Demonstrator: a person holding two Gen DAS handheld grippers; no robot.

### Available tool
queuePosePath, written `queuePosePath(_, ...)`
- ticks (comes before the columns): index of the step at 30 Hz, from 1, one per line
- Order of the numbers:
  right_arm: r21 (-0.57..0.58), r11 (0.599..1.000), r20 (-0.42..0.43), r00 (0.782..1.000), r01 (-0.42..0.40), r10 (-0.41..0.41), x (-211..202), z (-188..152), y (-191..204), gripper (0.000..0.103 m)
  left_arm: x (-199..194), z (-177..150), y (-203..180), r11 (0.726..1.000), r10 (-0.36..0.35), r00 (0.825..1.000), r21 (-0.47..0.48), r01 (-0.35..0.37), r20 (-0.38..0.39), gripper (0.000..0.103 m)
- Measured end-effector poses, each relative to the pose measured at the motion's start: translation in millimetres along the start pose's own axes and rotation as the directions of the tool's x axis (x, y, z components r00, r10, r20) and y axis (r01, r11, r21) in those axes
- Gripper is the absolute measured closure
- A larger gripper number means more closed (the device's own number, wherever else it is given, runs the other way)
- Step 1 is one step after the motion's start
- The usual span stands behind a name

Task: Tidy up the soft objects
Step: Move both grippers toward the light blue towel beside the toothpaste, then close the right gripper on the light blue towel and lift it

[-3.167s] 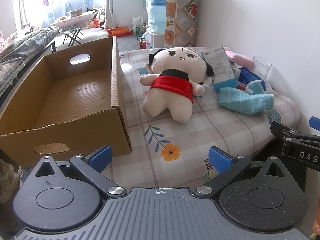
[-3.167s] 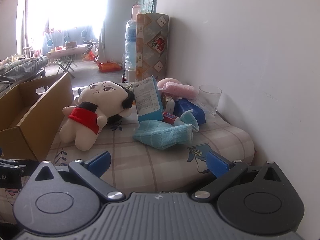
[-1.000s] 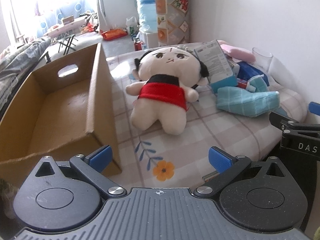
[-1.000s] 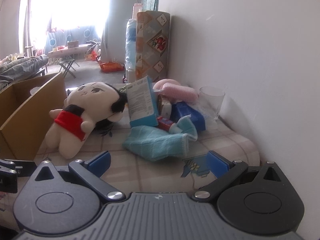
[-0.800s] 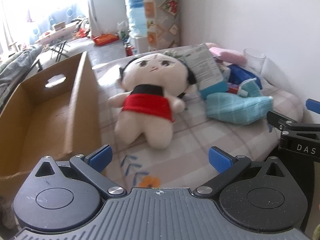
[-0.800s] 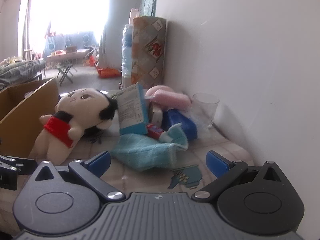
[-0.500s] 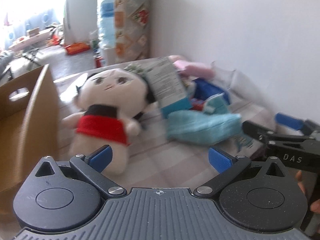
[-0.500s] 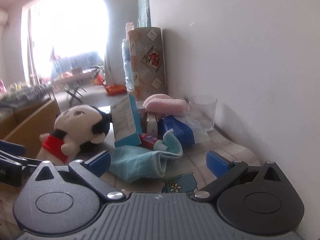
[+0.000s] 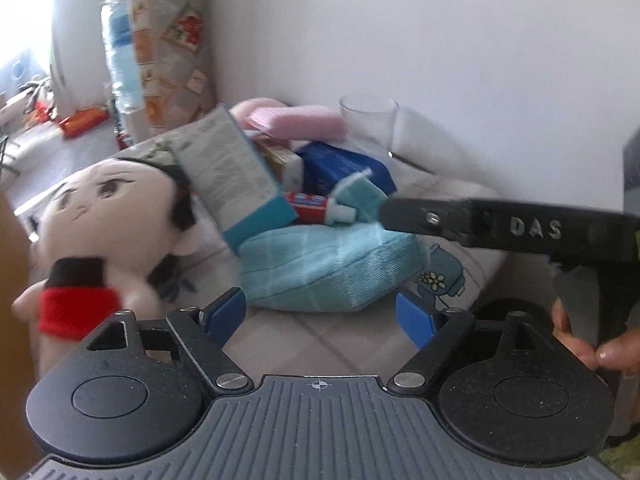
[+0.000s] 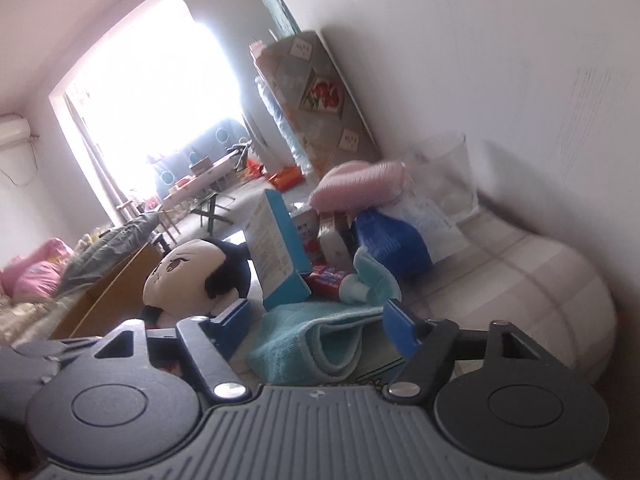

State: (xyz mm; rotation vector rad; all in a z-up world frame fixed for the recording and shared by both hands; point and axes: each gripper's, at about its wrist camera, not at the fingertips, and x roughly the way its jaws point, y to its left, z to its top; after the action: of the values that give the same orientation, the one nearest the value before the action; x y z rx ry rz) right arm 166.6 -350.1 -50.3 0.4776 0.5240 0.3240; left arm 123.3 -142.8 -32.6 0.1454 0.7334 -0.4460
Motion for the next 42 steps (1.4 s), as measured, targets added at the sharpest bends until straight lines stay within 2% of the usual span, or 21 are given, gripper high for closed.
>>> queuePosePath(3,0.017,1.000,-0.028,1.000,-0.011,0.011,14.2,4.8,-6.3,0.037,18.4,6.3,-8.6,0.999,-0.012,1.000,0.051,0.012,-0.013,0.020)
queuePosePath(6,0.030,1.000,-0.060,0.998,-0.006,0.008,25.6,7.1,-12.8,0.050,37.0,10.7,-16.8,0.996,-0.013,0.999,0.091,0.016,-0.035,0.021)
queuePosePath(8,0.035,0.999,-0.087,0.996,-0.005,0.008,30.5,6.1,-18.0,0.071,44.9,11.0,-20.2,0.994,-0.016,0.999,0.105,0.021,-0.048,0.031)
queuePosePath(10,0.061,0.998,-0.120,0.992,-0.030,0.037,35.7,3.9,-22.5,0.080,51.2,11.1,-22.2,0.994,-0.016,0.998,0.107,0.022,-0.061,0.045)
queuePosePath(11,0.076,0.996,-0.134,0.989,-0.049,0.058,37.4,2.0,-24.1,0.084,54.2,10.5,-22.3,0.994,-0.014,0.998,0.104,0.021,-0.068,0.048)
queuePosePath(12,0.084,0.995,-0.144,0.987,-0.060,0.072,38.7,0.9,-23.6,0.084,56.3,9.6,-22.1,0.995,-0.009,0.997,0.100,0.017,-0.074,0.055)
queuePosePath(15,0.098,0.991,-0.166,0.980,-0.092,0.108,38.9,-3.8,-22.5,0.088,53.5,6.1,-18.5,0.996,-0.014,0.997,0.081,0.020,-0.071,0.061)
queuePosePath(22,0.163,0.971,-0.225,0.951,-0.176,0.210,35.2,-11.4,-14.8,0.088,38.8,-6.3,-10.6,0.998,-0.015,0.996,0.065,0.021,-0.087,0.062)
queuePosePath(29,0.212,0.946,-0.292,0.908,-0.246,0.302,30.5,-31.5,5.9,0.089,9.8,-32.3,1.2,1.000,-0.001,0.994,0.031,0.005,-0.111,0.061)
queuePosePath(33,0.225,0.935,-0.317,0.887,-0.274,0.336,31.2,-38.8,16.0,0.089,-6.9,-45.3,9.2,1.000,0.010,0.994,-0.002,-0.010,-0.109,0.057)
queuePosePath(37,0.182,0.947,-0.332,0.889,-0.266,0.314,27.8,-35.4,21.3,0.087,-22.0,-54.5,17.6,0.998,-0.014,0.995,-0.061,0.008,-0.103,0.043)
queuePosePath(40,0.101,0.964,-0.314,0.912,-0.244,0.264,11.9,-23.3,28.7,0.083,-33.1,-55.7,23.8,0.993,-0.038,0.997,-0.113,0.029,-0.074,0.034)
queuePosePath(42,0.069,0.971,-0.276,0.931,-0.230,0.240,-4.1,-10.2,28.4,0.076,-39.4,-54.0,27.4,0.989,-0.050,0.998,-0.139,0.043,-0.048,0.034)
